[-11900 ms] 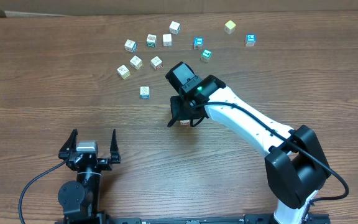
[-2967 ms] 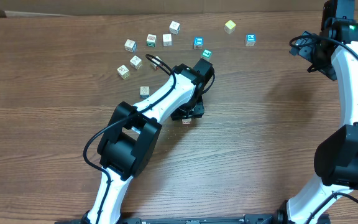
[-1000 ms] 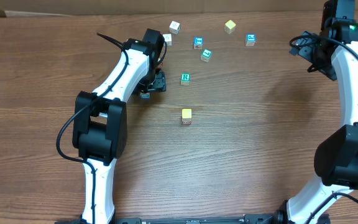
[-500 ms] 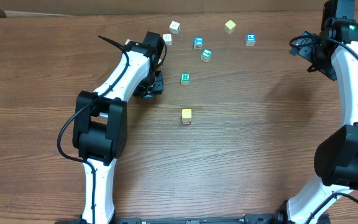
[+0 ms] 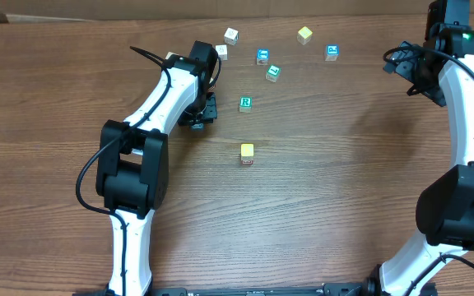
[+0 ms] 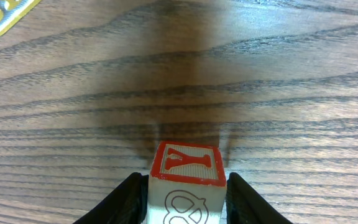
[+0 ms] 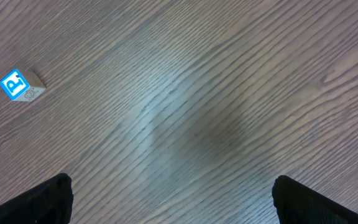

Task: Form a tower
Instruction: 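Lower the left gripper and grasp the red-topped Y block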

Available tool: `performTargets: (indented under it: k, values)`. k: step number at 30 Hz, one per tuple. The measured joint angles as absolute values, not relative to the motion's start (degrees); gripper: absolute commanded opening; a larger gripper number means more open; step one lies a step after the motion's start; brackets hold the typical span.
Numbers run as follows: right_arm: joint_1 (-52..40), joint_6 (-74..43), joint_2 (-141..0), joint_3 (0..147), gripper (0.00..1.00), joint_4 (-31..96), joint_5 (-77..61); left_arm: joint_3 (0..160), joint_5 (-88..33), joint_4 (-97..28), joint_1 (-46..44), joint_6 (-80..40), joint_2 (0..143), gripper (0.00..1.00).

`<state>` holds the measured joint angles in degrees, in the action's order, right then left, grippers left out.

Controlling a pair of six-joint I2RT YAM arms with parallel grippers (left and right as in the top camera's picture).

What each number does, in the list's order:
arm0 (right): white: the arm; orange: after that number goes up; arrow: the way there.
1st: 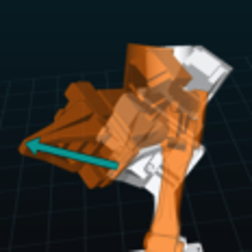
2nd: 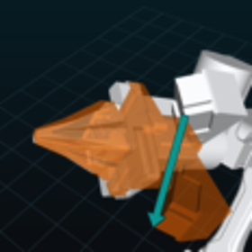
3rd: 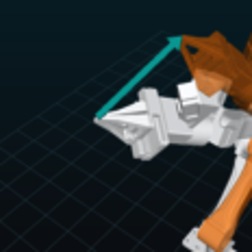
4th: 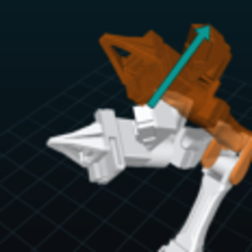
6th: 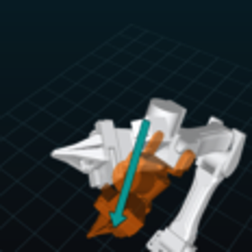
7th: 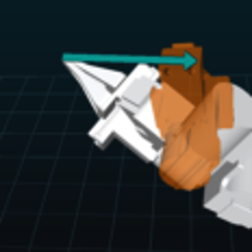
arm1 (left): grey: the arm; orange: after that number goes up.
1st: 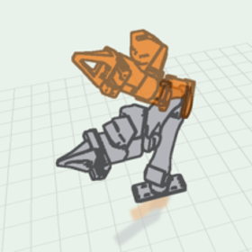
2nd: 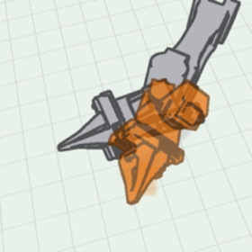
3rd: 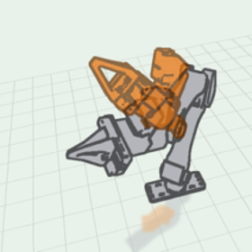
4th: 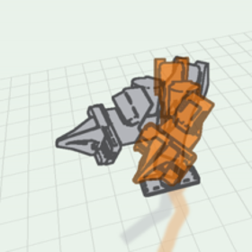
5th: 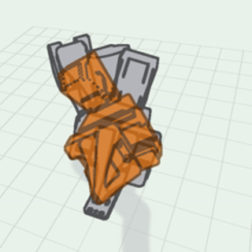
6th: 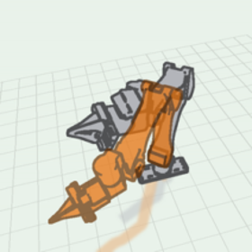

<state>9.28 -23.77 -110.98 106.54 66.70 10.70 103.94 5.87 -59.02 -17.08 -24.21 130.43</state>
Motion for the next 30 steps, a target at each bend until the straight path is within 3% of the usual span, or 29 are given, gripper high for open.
performTargets:
  k: [11, 20, 30]
  values:
    - [9.3, -23.77, -110.98, 106.54, 1.0, 66.67, 10.7, 103.94, 5.87, -58.24, -17.08, -23.92, 130.43, 0.4]
    - [9.28, -23.77, -110.98, 106.54, 1.0, 66.67, 10.72, 103.94, 5.87, -58.24, -17.08, -22.9, 130.43, 0.29]
    - [9.3, -23.75, -110.98, 106.54, 1.0, 66.65, 10.7, 105.21, 5.85, -62.74, -17.08, -22.26, 130.43, 0.25]
